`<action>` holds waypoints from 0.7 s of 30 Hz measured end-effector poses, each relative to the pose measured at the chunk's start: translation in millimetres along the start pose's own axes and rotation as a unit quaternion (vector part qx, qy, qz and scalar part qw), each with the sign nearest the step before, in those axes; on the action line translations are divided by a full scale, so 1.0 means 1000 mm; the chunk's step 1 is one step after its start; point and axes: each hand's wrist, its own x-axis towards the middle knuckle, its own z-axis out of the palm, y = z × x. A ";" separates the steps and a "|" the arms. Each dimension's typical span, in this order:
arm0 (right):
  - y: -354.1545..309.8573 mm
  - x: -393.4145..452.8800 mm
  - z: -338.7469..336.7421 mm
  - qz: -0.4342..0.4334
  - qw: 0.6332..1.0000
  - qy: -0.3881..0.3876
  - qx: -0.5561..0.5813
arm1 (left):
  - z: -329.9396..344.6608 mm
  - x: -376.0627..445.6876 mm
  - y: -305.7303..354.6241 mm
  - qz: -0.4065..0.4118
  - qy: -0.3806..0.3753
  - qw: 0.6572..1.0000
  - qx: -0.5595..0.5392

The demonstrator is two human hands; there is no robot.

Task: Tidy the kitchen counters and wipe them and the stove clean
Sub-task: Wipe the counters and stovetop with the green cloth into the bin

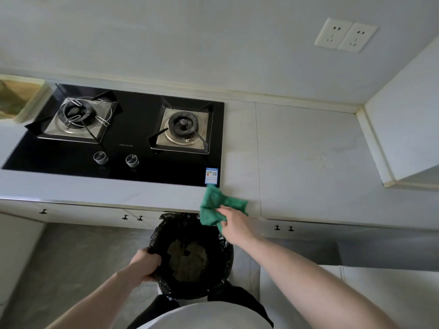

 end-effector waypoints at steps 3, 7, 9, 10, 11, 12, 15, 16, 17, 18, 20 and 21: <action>-0.002 -0.004 -0.003 -0.059 0.998 -0.032 0.018 | 0.011 -0.002 0.003 -0.004 0.002 1.000 0.000; 0.016 -0.011 -0.040 -0.058 0.991 0.078 0.093 | 0.023 -0.005 0.007 -0.002 -0.005 1.000 0.015; 0.036 -0.014 -0.063 -0.027 0.977 0.169 0.129 | 0.030 -0.008 0.009 0.002 -0.004 1.000 0.016; 0.047 -0.016 -0.075 -0.008 0.968 0.208 0.144 | 0.034 -0.009 0.010 0.003 -0.003 1.000 0.017; 0.059 -0.017 -0.085 0.013 0.958 0.243 0.155 | 0.037 -0.009 0.010 0.005 -0.002 1.000 0.017; 0.072 -0.018 -0.093 0.035 0.947 0.276 0.161 | 0.041 -0.009 0.010 0.004 -0.002 1.000 0.017; 0.114 -0.017 -0.113 0.117 0.916 0.363 0.126 | 0.051 -0.006 0.007 0.002 -0.006 1.000 0.016; 0.129 -0.016 -0.118 0.142 0.909 0.377 0.110 | 0.053 -0.006 0.006 0.001 -0.008 1.000 0.014; 0.143 -0.015 -0.123 0.164 0.904 0.384 0.095 | 0.055 -0.006 0.006 0.001 -0.010 1.000 0.012; 0.156 -0.014 -0.126 0.185 0.901 0.383 0.079 | 0.057 -0.007 0.006 0.001 -0.009 1.000 0.011; 0.179 -0.011 -0.131 0.238 0.903 0.354 0.056 | 0.059 -0.011 0.008 0.004 -0.011 1.000 0.011; 0.189 -0.010 -0.130 0.265 0.907 0.323 0.051 | 0.061 -0.013 0.009 0.005 -0.010 1.000 0.010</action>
